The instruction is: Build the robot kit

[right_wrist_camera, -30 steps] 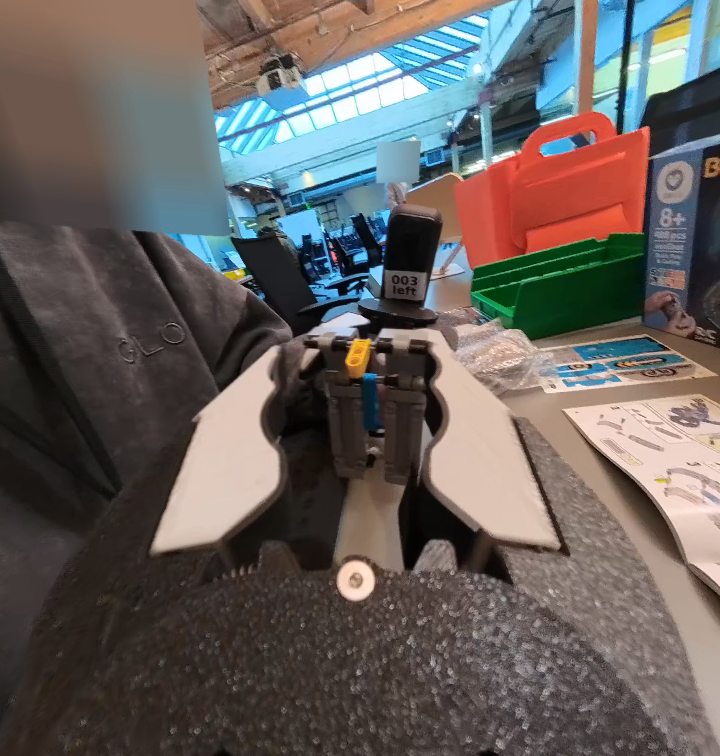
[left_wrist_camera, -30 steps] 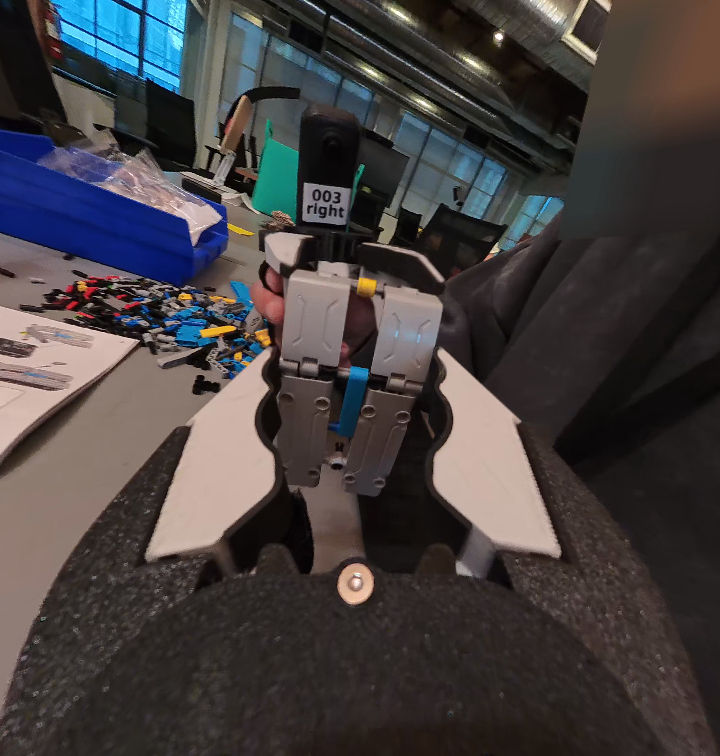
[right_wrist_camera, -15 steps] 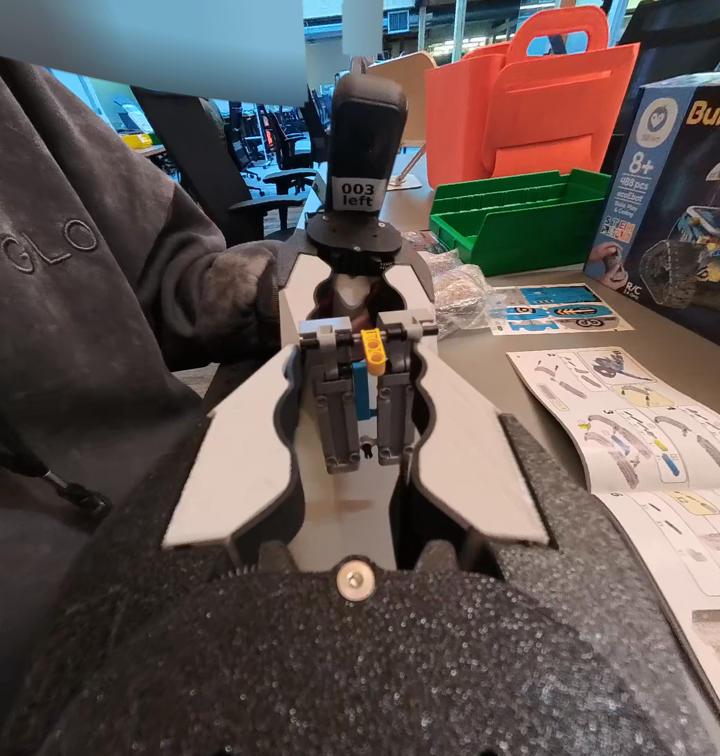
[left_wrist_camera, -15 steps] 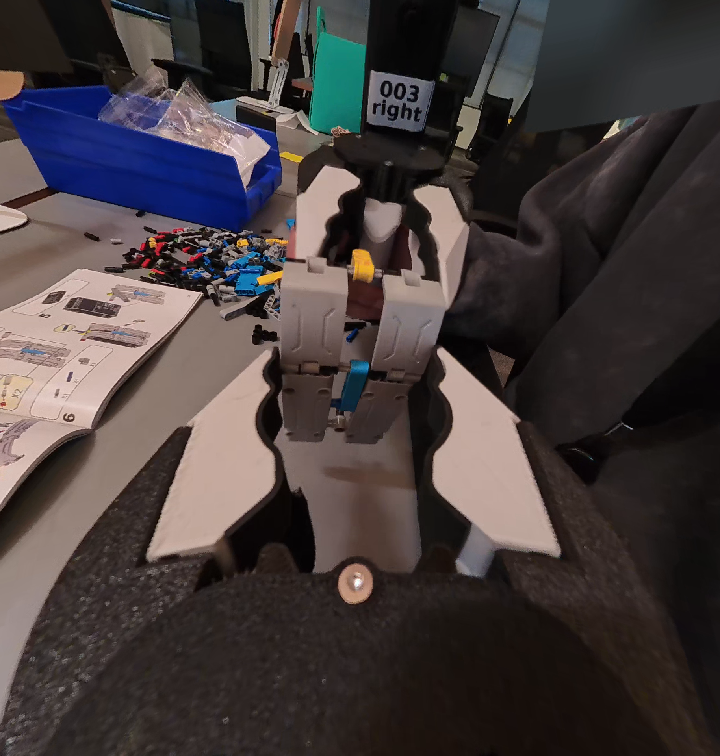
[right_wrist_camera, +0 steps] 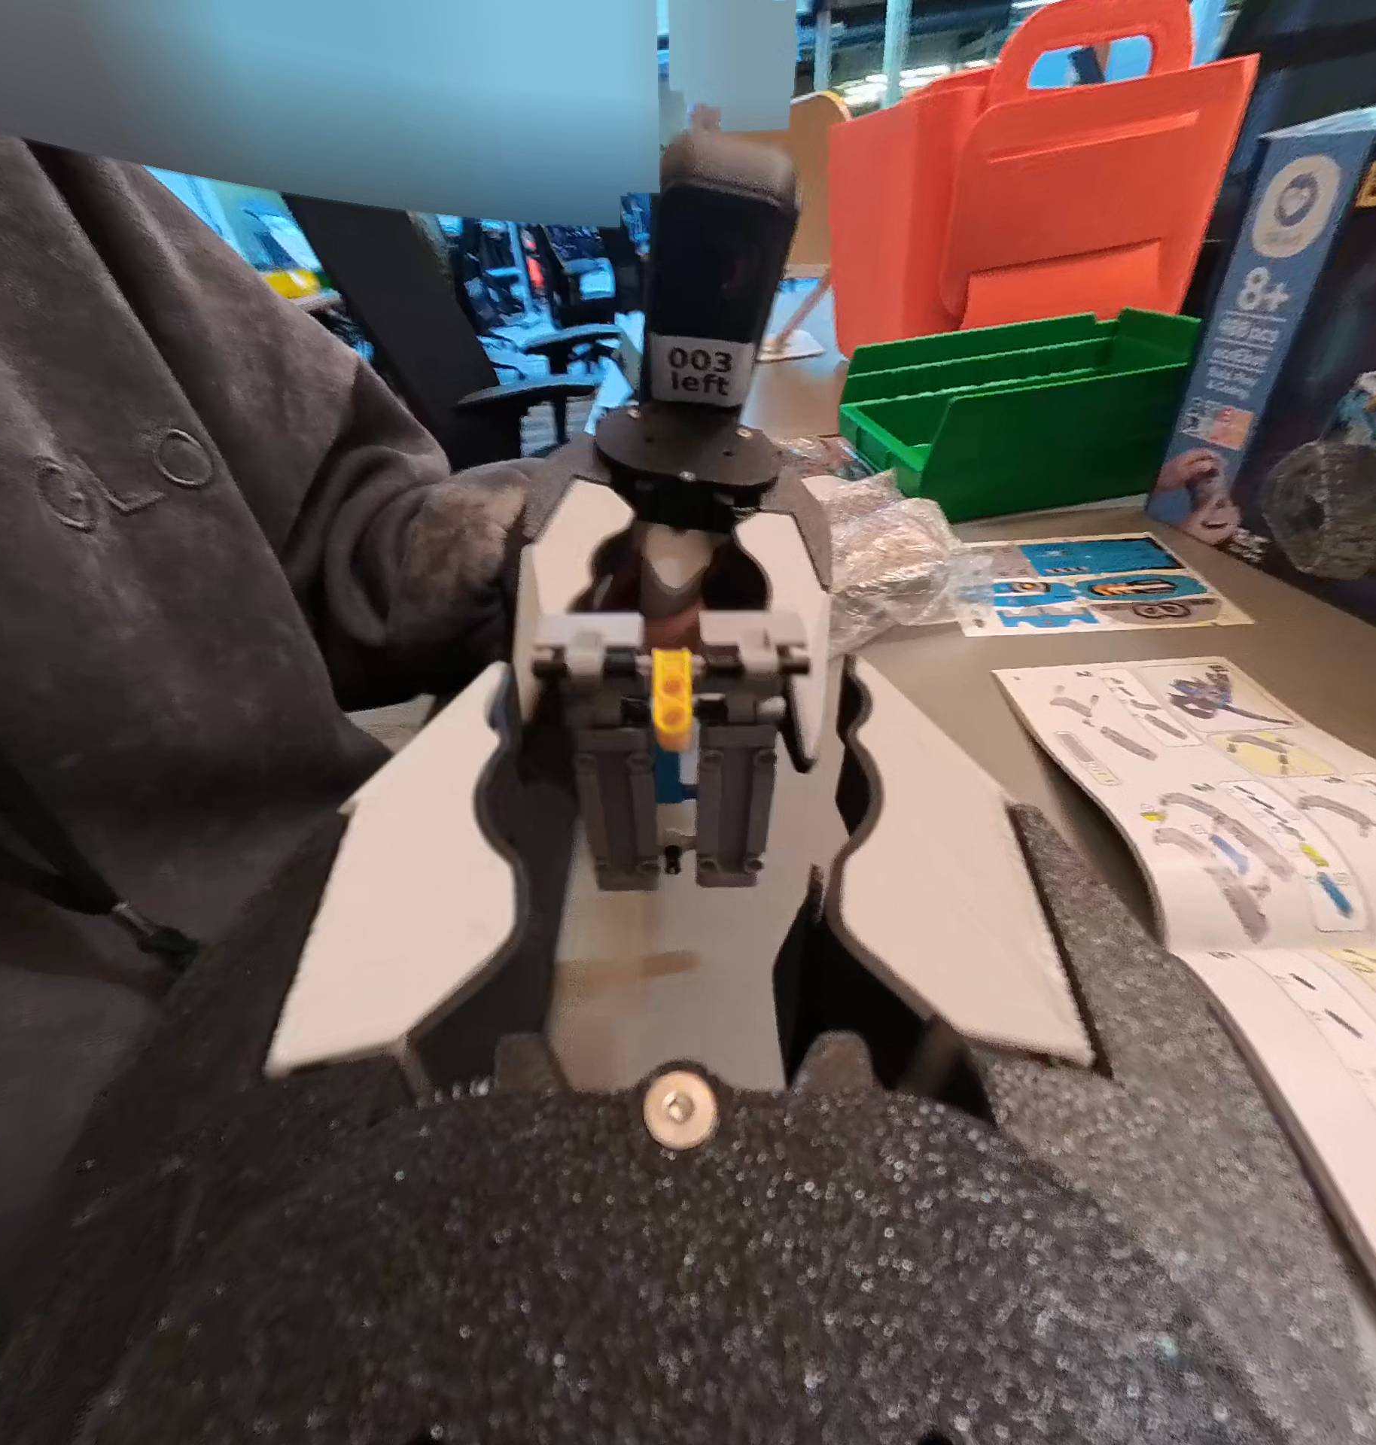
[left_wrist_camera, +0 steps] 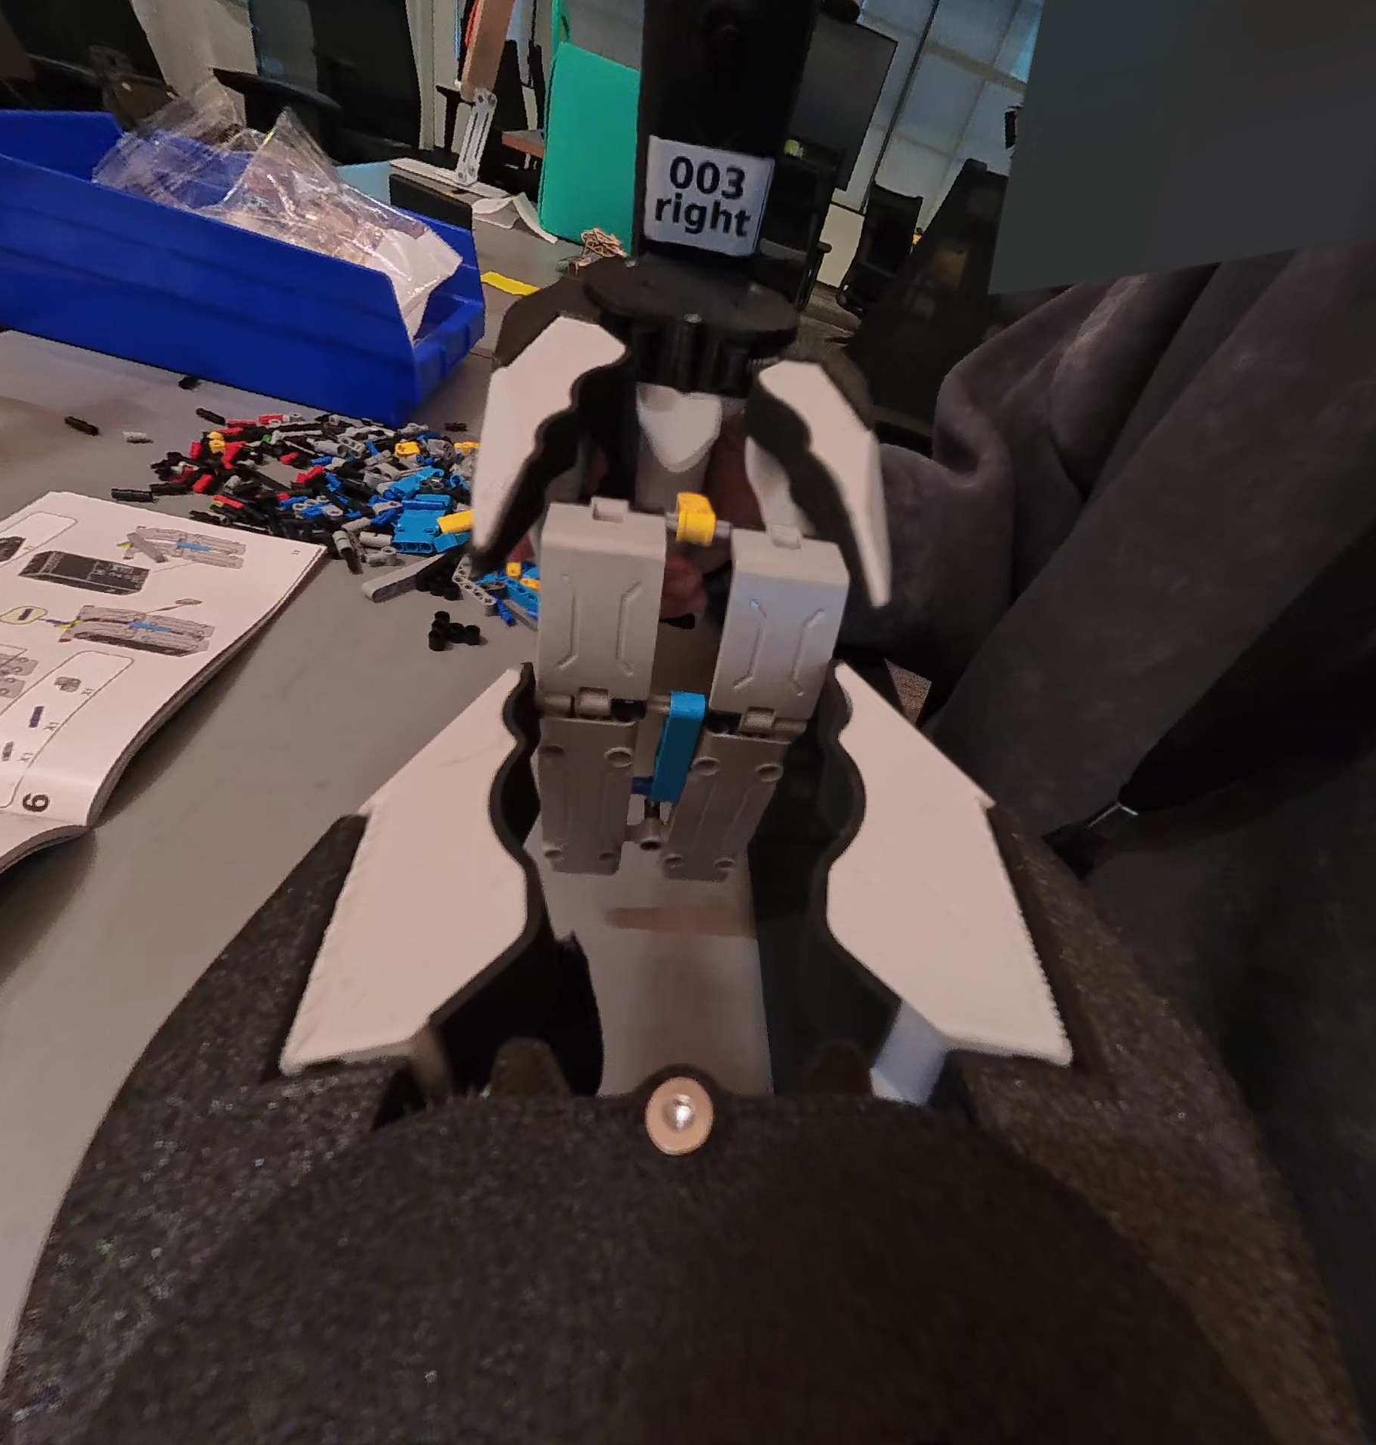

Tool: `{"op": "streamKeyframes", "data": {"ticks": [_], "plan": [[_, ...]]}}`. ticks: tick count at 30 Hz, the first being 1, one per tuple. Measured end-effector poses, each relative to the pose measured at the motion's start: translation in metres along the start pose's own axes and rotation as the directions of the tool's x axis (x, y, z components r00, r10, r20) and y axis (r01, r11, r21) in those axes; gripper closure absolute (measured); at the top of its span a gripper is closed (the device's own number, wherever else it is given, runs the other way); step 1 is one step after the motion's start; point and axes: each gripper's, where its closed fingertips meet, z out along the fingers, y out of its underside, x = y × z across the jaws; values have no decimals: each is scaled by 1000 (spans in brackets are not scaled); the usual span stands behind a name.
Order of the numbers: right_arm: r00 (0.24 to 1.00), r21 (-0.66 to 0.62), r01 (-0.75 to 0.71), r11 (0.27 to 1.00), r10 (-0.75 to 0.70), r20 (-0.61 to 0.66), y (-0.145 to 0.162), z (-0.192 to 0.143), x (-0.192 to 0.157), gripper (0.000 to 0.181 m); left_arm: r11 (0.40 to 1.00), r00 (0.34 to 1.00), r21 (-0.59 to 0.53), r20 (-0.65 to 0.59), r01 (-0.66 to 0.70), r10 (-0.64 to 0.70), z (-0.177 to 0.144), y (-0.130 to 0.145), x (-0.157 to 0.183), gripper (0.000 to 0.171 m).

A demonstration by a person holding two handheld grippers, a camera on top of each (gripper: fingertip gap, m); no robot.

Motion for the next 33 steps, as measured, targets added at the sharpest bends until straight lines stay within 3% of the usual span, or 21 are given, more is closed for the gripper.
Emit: {"op": "streamKeyframes", "data": {"ticks": [4,9,33], "plan": [[999,28,-17,999,15,49,-5,-1,-7,90,1000,1000,4,-4,10,-10,-1,0,-1,100],[998,7,-53,999,53,42,0,4,-4,111,1000,1000,-23,-2,0,0,5,4,1,100],[993,-33,-108,994,109,47,9,4,1,111,998,999,-58,33,-1,3,6,12,-5,101]]}}
